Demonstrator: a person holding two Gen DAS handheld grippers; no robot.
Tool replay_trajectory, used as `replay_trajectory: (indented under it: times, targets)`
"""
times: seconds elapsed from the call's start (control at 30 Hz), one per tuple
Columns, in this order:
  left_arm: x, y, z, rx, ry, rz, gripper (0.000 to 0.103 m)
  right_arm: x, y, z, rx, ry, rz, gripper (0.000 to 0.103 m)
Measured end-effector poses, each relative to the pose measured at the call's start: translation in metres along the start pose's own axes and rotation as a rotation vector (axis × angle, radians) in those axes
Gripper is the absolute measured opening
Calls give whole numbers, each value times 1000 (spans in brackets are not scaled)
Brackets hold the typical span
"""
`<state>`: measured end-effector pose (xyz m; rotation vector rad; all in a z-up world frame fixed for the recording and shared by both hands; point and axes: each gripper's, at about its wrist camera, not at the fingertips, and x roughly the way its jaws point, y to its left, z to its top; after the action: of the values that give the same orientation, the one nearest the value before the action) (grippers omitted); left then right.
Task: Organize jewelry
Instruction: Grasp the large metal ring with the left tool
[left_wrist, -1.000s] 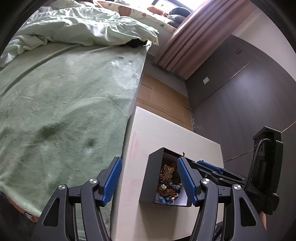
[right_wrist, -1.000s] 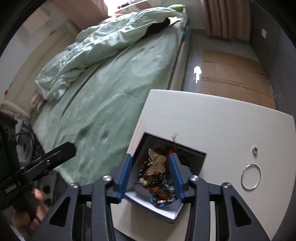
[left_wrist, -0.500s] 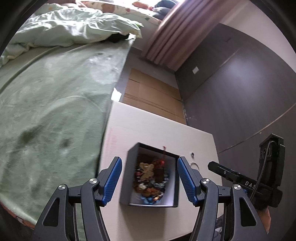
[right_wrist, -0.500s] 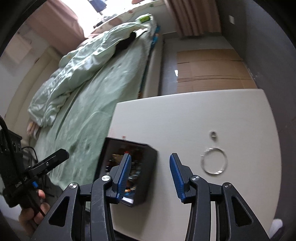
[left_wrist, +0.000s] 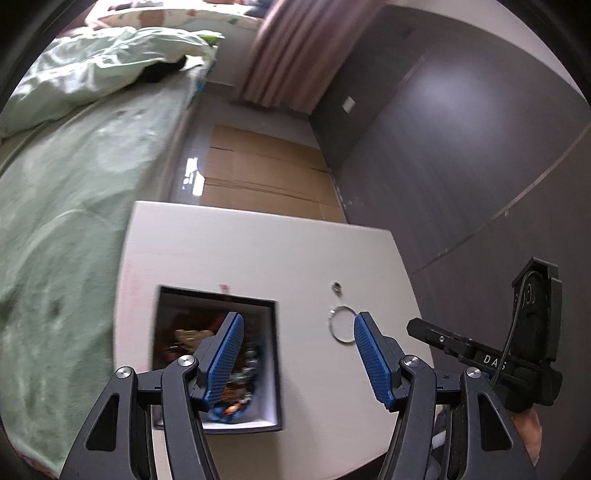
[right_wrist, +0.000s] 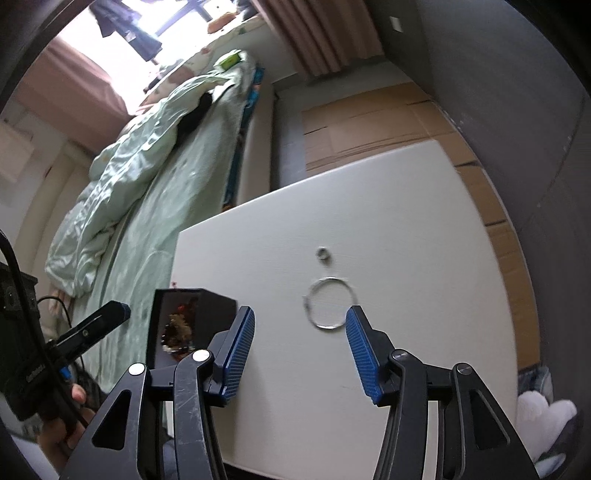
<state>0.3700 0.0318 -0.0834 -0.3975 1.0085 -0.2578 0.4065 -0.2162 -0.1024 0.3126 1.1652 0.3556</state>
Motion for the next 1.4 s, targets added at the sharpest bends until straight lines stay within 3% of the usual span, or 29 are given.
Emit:
replay_trajectory:
  times: [0.07,0.2,0.37,0.47,0.6,0.93,1.4]
  targets:
    - [9,-12,0,35,21,-1,63,-2,-11,-2,22,-3,-5,54]
    - [31,-35,-2,100,74,0,63,-8,-32,-7,63,-22,-11,70]
    - [59,-55,-3,142,127,7,63,-15,-55,-13,110,-39,-18,72]
    - [80,-64,-3,170,160,28,63,-16,-67,-17,136,-50,-17,81]
    - [105,-73,-5,207,197,57,63,-20,-83,-23,175,-67,-14,85]
    - [158,-88,-14,313,268,156,63,-26,-115,-32,248,-97,-30,86]
    - [172,-98,-29,399,242,258,60,-20,-129,-36,269,-85,-7,86]
